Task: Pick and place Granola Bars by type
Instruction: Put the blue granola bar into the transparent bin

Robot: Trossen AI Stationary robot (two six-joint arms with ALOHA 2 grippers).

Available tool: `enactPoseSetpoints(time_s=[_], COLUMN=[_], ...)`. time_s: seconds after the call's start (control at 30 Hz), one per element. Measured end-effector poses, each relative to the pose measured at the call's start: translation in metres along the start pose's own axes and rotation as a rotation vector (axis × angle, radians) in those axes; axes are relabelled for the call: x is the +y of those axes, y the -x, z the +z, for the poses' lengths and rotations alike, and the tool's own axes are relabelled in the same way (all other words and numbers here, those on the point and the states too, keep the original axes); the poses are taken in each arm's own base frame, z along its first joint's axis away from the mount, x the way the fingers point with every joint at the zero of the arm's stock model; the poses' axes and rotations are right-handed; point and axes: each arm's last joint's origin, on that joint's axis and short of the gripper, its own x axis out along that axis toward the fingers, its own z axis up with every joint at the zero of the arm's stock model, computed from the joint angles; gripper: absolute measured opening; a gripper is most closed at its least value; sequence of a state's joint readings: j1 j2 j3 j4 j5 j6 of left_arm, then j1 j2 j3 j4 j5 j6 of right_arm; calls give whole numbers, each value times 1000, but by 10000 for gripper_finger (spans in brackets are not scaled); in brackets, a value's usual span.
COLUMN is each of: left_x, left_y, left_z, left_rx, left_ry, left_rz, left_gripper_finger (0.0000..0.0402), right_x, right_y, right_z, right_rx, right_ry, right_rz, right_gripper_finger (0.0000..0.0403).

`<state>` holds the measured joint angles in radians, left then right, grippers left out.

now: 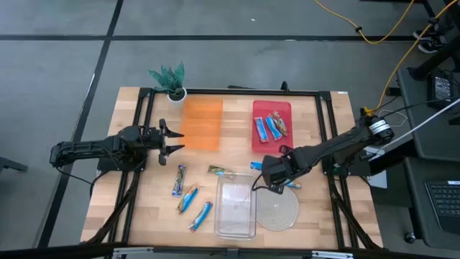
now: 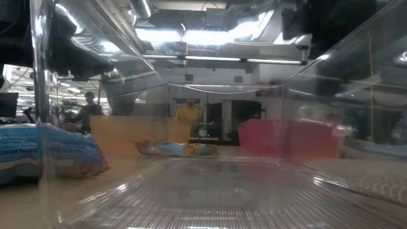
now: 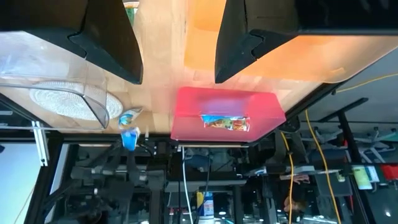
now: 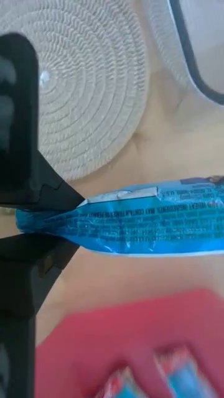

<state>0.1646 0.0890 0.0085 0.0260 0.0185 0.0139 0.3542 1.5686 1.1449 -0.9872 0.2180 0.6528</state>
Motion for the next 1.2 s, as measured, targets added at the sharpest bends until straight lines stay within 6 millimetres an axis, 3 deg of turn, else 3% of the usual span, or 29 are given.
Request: enactPoseSetpoints(time_s=[0.3,0.73,0.93,1.2], left_x=[0,0,0,0], left_y=[0,0,0,0], left_z=[0,0,0,0], left_rx=[0,0,0,0], left_ry=[0,0,0,0], left_rz=[0,0,0,0], left_gripper_finger=[194,194,194,194], right_x=[10,19,35,68], right_y=[40,83,87,64], right_z=[7,32,50,78], right_rx=[-49,-215,-312,-245], right_ry=[20,92,176,285], right_rz=[14,142,292,289], right_gripper_finger=[47,46,46,46])
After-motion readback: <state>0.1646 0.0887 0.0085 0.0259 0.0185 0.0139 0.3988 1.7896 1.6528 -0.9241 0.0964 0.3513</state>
